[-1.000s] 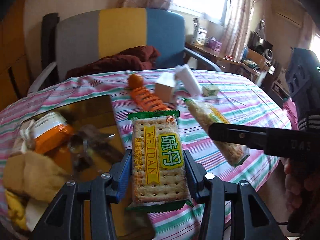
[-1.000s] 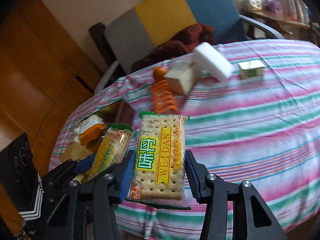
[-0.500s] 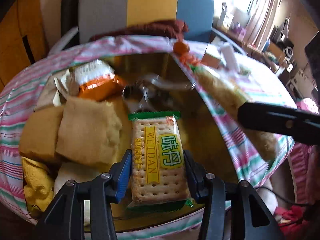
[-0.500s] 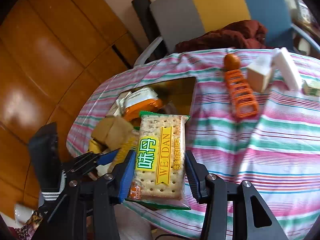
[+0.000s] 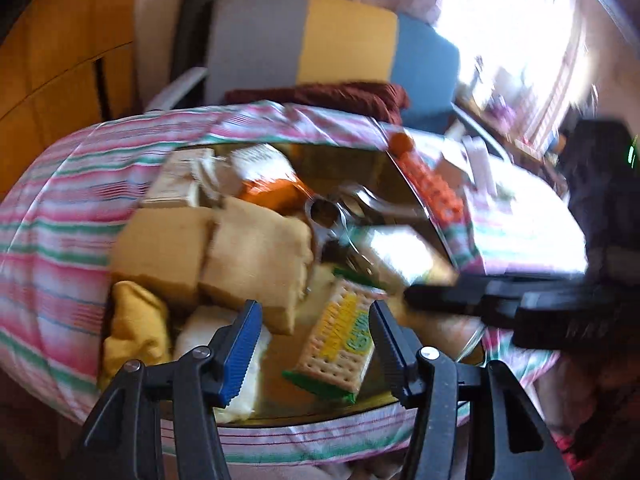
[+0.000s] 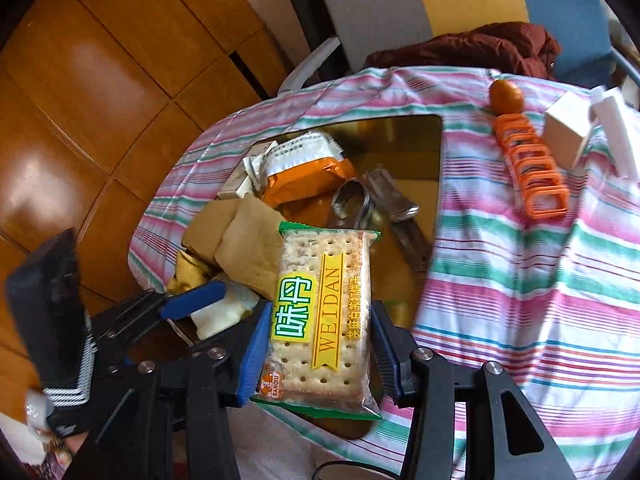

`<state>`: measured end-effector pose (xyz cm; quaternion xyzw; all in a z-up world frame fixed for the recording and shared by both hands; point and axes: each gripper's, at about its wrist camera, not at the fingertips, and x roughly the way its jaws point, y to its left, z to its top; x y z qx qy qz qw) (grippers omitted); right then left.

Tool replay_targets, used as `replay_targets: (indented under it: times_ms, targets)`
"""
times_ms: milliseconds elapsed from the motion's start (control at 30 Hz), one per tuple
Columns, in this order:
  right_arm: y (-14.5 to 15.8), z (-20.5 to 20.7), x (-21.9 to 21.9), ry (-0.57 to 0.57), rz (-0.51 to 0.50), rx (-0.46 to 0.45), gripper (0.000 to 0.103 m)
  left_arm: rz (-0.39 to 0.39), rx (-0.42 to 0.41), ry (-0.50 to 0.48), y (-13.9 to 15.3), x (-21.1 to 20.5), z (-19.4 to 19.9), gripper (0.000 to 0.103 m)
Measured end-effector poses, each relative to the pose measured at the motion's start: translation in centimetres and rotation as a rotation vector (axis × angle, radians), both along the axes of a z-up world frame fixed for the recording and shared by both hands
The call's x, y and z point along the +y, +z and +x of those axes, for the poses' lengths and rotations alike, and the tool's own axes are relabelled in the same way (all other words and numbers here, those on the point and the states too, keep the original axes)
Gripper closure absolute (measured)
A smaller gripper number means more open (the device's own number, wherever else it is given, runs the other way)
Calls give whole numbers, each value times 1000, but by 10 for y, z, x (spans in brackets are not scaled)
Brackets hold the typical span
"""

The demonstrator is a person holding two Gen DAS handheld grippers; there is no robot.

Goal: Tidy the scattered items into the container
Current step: 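Carry both cracker packets over the gold tin and open both tools, then move both tools back to the orange rack and white sponge blocks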

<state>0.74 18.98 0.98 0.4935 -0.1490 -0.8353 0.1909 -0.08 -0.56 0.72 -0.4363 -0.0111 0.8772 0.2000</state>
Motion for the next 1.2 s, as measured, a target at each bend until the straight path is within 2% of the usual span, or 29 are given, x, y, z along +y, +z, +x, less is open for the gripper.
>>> replay_targets:
  times_ms: [100, 133, 200, 267, 367, 467, 533, 600, 800, 867, 1033, 1200]
  targets:
    - [-5, -5, -14, 57, -49, -31, 49, 41, 21, 79, 5, -18, -5, 46]
    - [-4, -5, -16, 68, -59, -35, 41, 63, 25, 102, 7, -25, -6, 46]
    - [-2, -3, -17, 71, -38, -33, 34, 84, 37, 149, 9, -35, -7, 46]
    - [-2, -1, -14, 62, -16, -36, 34, 105, 35, 175, 9, -42, -9, 46]
    - [-7, -2, -11, 55, 0, -61, 39, 125, 25, 189, 6, -45, -10, 46]
    - [-12, -2, -14, 80, 28, -86, 52, 125, 26, 190, 6, -44, -8, 46]
    - [-16, -4, -16, 106, 26, -110, 74, 121, 28, 184, 5, -42, -7, 46]
    - [-18, -5, -20, 115, 18, -116, 81, 123, 32, 186, 5, -41, -6, 46]
    - [-33, -15, -40, 149, 34, -126, 83, 121, 20, 179, 2, -39, -6, 46]
    - [-36, -13, -41, 158, 19, -125, 81, 126, 24, 174, 3, -37, -5, 46]
    - [-17, 0, -12, 109, -45, -37, 80, 138, 6, 125, 1, -19, -6, 46]
    - [-3, 13, 32, -22, -52, 34, 78, 121, -4, 31, 1, 14, -6, 46]
